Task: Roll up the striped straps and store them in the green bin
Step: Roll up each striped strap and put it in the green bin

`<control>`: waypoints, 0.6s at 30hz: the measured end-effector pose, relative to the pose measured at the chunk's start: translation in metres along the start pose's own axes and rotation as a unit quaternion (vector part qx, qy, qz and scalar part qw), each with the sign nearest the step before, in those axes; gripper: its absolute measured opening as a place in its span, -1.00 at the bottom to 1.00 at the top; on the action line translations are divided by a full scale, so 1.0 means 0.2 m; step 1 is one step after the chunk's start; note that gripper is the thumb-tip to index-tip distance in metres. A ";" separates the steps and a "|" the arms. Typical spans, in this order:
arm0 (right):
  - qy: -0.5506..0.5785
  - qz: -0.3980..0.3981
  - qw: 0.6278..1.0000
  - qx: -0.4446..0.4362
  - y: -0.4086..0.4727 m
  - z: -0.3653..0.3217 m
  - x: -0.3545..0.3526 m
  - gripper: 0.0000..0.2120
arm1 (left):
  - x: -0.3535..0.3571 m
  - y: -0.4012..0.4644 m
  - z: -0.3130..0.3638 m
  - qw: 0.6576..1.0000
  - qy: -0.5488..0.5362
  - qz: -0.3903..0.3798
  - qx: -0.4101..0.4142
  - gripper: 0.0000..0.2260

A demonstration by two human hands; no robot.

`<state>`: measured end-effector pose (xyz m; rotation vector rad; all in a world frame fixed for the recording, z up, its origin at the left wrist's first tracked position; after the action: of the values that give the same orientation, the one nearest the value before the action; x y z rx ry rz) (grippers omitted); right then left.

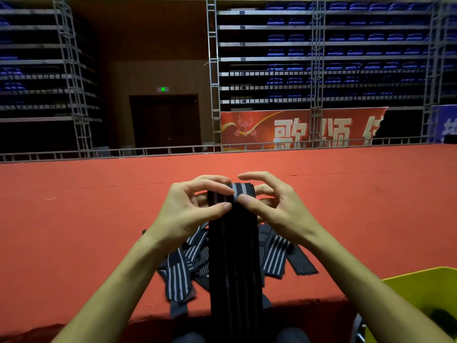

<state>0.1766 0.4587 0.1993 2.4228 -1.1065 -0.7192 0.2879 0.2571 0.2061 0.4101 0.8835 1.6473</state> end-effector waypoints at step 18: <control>-0.053 0.037 0.995 -0.079 -0.01 0.06 0.06 -0.64 | -0.02 -0.04 -0.02 0.999 0.035 -0.022 0.003 -0.60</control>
<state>0.1774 0.4503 0.1854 2.2213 -1.1291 -0.8854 0.2917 0.2533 0.1972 0.3358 0.9438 1.6270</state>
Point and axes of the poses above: each hand's wrist, its own y-axis towards the middle knuckle, its own x-axis out of the palm, z = x × y, the point moved 1 cm from there along y, towards the middle knuckle, and after that the axes turned 7 degrees about x, right-handed, at the moved point
